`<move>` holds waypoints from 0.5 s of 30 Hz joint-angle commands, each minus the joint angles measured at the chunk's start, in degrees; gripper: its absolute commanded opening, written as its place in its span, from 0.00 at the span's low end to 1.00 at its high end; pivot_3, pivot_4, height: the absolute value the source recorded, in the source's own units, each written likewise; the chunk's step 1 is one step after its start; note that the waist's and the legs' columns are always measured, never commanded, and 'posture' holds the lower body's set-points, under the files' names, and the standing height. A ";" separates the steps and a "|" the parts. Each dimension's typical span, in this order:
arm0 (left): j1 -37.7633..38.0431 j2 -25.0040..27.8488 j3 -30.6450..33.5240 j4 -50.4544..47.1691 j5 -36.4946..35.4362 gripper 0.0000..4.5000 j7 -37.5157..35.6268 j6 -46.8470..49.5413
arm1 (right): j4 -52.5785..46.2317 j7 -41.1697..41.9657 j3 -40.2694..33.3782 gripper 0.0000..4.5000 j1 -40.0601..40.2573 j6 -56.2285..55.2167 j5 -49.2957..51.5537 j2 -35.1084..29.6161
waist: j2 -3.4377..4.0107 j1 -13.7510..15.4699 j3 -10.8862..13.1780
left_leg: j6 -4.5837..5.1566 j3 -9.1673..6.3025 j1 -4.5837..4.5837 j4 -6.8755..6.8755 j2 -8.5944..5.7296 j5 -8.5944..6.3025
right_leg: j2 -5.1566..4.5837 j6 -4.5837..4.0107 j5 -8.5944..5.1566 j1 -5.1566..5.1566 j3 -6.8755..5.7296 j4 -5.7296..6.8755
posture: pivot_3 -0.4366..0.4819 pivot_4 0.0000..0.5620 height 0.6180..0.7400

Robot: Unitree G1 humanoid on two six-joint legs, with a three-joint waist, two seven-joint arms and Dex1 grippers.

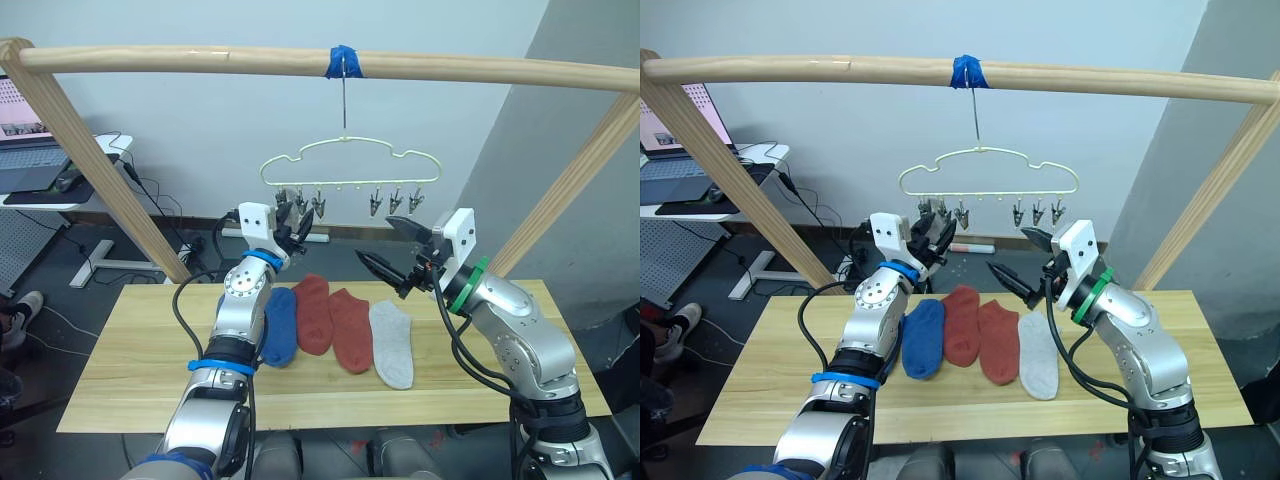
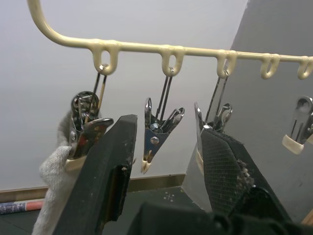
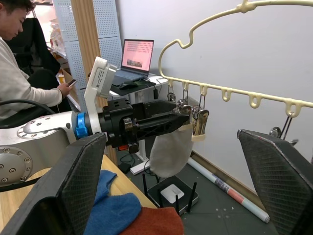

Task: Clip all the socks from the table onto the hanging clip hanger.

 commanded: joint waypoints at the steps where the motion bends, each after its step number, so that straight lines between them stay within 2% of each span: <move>1: -2.25 0.16 0.64 0.26 0.15 0.52 0.34 -1.17 | -2.20 0.04 -0.27 1.00 -0.69 -1.37 0.30 -0.30 | 0.00 0.00 0.00 | 0.00 0.00 0.00 0.00 0.00 0.00 | 0.00 0.00 0.00 0.00 0.00 0.00 | 0.40 0.21 1.00; 15: -6.33 0.89 1.15 6.69 1.59 0.52 1.84 -4.44 | -2.41 0.01 -0.03 1.00 -0.75 -1.34 0.23 -0.52 | 0.00 -0.04 0.00 | 0.00 0.00 -0.01 0.00 0.00 0.00 | 0.00 0.00 0.00 0.00 0.00 0.00 | 0.40 0.20 1.00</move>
